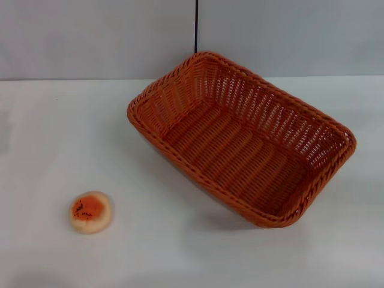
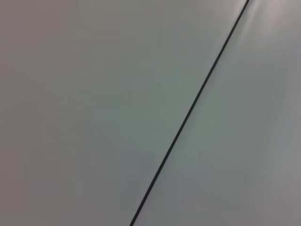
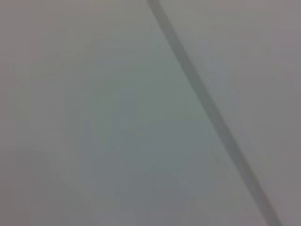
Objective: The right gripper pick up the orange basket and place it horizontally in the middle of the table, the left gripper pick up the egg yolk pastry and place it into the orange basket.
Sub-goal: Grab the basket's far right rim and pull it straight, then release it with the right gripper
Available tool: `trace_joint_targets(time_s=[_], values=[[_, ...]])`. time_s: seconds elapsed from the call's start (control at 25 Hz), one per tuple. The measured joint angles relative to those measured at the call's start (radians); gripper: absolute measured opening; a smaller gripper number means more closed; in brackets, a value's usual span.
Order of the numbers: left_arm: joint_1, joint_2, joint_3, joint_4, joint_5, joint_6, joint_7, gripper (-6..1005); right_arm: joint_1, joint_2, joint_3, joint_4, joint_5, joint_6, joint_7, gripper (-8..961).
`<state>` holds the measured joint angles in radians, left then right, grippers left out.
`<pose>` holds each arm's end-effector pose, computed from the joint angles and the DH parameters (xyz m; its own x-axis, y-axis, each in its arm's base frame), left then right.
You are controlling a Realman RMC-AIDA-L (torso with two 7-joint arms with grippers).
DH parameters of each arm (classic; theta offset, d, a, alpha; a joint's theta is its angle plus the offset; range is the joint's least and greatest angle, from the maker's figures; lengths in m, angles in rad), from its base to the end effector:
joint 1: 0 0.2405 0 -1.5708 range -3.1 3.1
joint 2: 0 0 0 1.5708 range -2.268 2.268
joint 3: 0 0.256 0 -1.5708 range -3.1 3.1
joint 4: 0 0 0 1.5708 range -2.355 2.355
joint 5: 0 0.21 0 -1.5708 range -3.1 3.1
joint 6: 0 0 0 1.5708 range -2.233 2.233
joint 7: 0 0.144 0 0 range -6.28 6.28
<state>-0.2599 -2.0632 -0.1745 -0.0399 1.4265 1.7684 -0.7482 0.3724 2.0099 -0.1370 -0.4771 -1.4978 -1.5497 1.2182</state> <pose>-0.3555 0.2346 0.0659 0.2110 -0.4232 0.8811 0.9430 -0.1492 -0.2974 0.3485 0.3046 0.1316 0.3651 0.1089 -0.9246 -0.8405 -0.3884 -0.3777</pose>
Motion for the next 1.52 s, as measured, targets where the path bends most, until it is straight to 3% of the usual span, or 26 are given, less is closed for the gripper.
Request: trace_joint_targets(time_s=[0.24,0.4,0.56,0.8,0.88,1.04,1.12,1.52], values=[[-0.010,0.001,0.000,0.000,0.000,-0.044,0.000,757,-0.010,-0.007,-0.177,-0.170,-0.001,-0.027,0.168,423],[-0.016,0.001,0.000,0.000,0.000,-0.062,0.001,831,-0.004,-0.007,-0.231,-0.292,-0.049,-0.032,0.314,527],[-0.020,0.000,-0.003,0.000,0.000,-0.077,0.001,846,0.054,-0.036,-0.252,-0.446,-0.265,-0.078,0.565,589],[-0.021,0.000,-0.001,-0.004,0.000,-0.081,-0.007,840,0.140,-0.069,-0.285,-0.573,-0.476,-0.149,0.748,662],[-0.021,0.000,0.003,-0.005,0.000,-0.081,-0.012,839,0.202,-0.090,-0.312,-0.589,-0.602,-0.191,0.817,686],[-0.020,0.000,0.013,-0.008,0.000,-0.077,-0.013,837,0.273,-0.107,-0.344,-0.577,-0.749,-0.217,0.847,681],[-0.018,0.000,0.021,-0.010,0.000,-0.078,-0.016,836,0.351,-0.117,-0.399,-0.531,-0.891,-0.212,0.851,679],[0.002,-0.002,0.034,-0.011,0.001,-0.075,-0.053,831,0.378,-0.114,-0.508,-0.467,-0.917,-0.140,0.859,667]])
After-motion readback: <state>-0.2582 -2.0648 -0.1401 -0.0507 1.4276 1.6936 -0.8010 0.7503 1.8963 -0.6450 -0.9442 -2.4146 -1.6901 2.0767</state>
